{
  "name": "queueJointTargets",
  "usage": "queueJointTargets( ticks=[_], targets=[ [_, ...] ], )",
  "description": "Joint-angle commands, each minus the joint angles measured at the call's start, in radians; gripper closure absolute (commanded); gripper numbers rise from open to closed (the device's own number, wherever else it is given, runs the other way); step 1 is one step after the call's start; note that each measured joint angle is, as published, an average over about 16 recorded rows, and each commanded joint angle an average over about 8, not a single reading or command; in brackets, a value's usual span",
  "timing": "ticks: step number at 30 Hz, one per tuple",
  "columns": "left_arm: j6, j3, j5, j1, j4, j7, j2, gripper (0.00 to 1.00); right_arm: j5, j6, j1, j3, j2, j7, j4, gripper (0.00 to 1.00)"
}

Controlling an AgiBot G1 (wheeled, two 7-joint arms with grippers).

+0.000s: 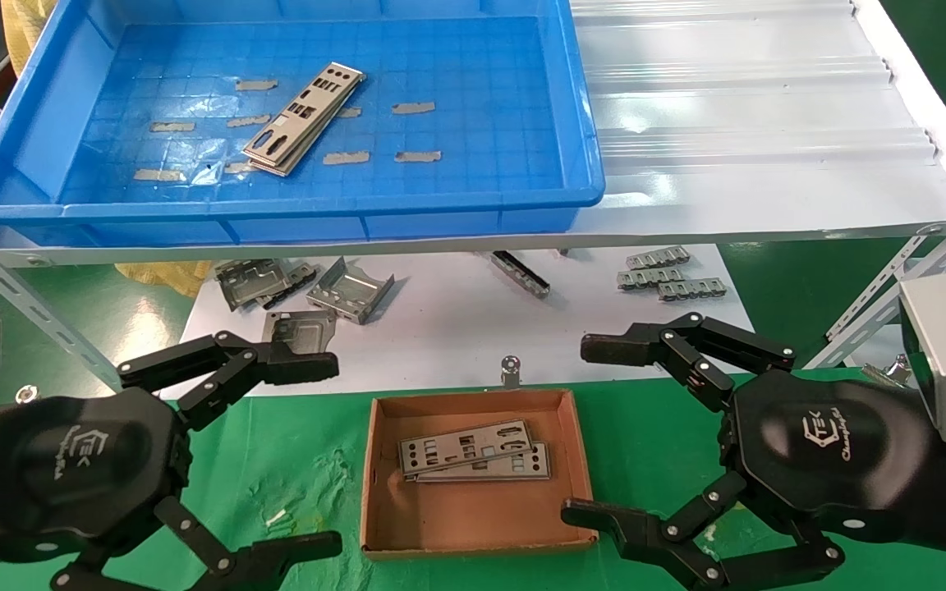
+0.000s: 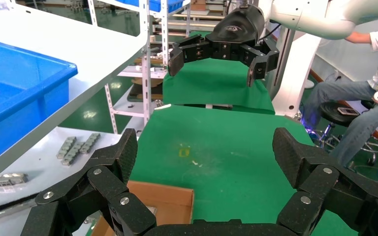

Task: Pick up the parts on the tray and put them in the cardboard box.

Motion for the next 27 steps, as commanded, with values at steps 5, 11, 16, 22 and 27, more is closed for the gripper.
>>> queueJointTargets(
  ticks=[5, 11, 16, 22, 27],
  targets=[
    [0.000, 0.000, 0.000, 0.000, 0.000, 0.000, 0.000, 0.00, 0.000, 0.000, 0.000, 0.000, 0.000, 0.000, 0.000, 0.00],
    [0.000, 0.000, 0.000, 0.000, 0.000, 0.000, 0.000, 0.00, 0.000, 0.000, 0.000, 0.000, 0.000, 0.000, 0.000, 0.00],
    [0.000, 0.000, 0.000, 0.000, 0.000, 0.000, 0.000, 0.00, 0.000, 0.000, 0.000, 0.000, 0.000, 0.000, 0.000, 0.00],
    [0.000, 0.000, 0.000, 0.000, 0.000, 0.000, 0.000, 0.00, 0.000, 0.000, 0.000, 0.000, 0.000, 0.000, 0.000, 0.00],
    [0.000, 0.000, 0.000, 0.000, 0.000, 0.000, 0.000, 0.00, 0.000, 0.000, 0.000, 0.000, 0.000, 0.000, 0.000, 0.00]
  ],
)
